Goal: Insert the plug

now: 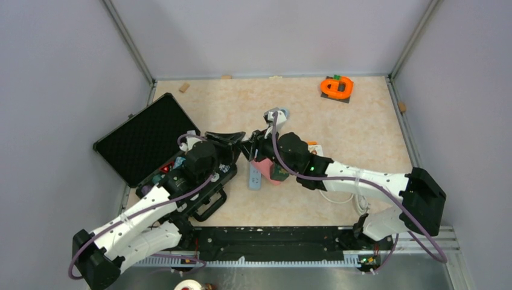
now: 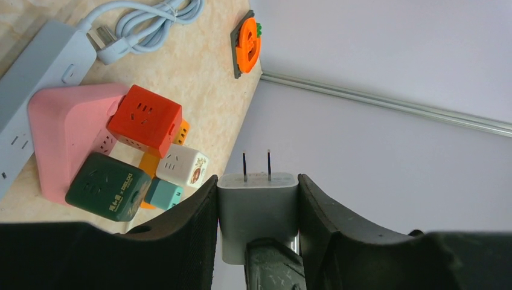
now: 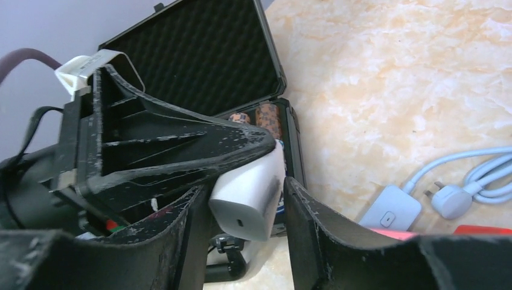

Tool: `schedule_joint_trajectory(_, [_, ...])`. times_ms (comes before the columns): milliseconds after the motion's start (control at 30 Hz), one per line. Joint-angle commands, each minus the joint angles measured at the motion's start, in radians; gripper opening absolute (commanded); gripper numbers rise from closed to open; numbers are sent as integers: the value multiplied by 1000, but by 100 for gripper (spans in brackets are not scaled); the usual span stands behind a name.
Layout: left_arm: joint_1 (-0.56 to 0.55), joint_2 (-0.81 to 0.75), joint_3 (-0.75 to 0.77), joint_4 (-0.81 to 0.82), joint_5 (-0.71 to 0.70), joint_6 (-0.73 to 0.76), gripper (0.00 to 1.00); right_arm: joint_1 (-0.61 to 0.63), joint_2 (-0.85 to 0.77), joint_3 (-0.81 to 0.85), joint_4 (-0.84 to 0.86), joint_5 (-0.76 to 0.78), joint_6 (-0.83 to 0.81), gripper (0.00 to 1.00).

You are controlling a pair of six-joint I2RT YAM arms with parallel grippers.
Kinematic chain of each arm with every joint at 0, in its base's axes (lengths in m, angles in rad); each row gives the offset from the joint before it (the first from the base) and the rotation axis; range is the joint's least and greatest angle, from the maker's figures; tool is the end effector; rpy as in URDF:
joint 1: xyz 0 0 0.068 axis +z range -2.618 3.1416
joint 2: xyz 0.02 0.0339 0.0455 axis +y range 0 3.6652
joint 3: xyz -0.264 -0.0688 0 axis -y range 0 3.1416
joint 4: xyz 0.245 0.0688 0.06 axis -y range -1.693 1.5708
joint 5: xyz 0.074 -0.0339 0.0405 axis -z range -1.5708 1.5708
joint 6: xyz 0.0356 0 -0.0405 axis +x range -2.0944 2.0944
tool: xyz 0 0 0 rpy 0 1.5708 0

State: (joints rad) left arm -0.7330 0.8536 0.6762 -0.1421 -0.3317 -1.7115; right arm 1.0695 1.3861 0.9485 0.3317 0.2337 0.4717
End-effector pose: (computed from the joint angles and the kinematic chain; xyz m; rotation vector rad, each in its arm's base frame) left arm 0.1567 -0.1255 0.2945 -1.2100 1.7327 -1.3047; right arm 0.1643 0.2827 0.3121 -0.3403 1.7344 0.9531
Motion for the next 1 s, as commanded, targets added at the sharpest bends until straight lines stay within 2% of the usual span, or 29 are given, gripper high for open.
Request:
schedule_joint_trajectory(0, [3,-31,-6,38,-9,-4,0,10,5,54,-17,30,10,43])
schedule_joint_trajectory(67, [3,-34,-9,36,-10,-5,0,9,6,55,-23,29,13,36])
schedule_joint_trajectory(167, [4,-33,-12,38,-9,-8,0,17,17,62,-41,40,11,34])
schedule_joint_trajectory(233, [4,-34,-12,44,-10,-2,0,19,19,65,-54,48,12,12])
schedule_joint_trajectory(267, [4,-33,-13,44,-13,4,5,20,18,69,-62,51,13,3])
schedule_joint_trajectory(367, [6,-36,-12,47,-38,64,56,19,14,78,-100,74,13,0])
schedule_joint_trajectory(400, [6,-37,-10,44,-47,93,81,20,10,78,-115,87,16,0])
schedule_joint_trajectory(433, [6,-39,-6,39,-58,130,97,20,3,80,-132,101,18,0])
schedule_joint_trajectory(533, [5,-47,2,-9,-85,209,99,16,-9,101,-220,141,32,0])
schedule_joint_trajectory(633, [6,-58,-2,-73,-108,290,99,-15,-14,125,-319,114,70,0])
schedule_joint_trajectory(800, [6,-85,-34,-168,-116,480,99,-93,-36,136,-465,-10,147,0])
schedule_joint_trajectory(967, [6,-108,-60,-261,-133,641,99,-187,-36,144,-555,-213,222,0])
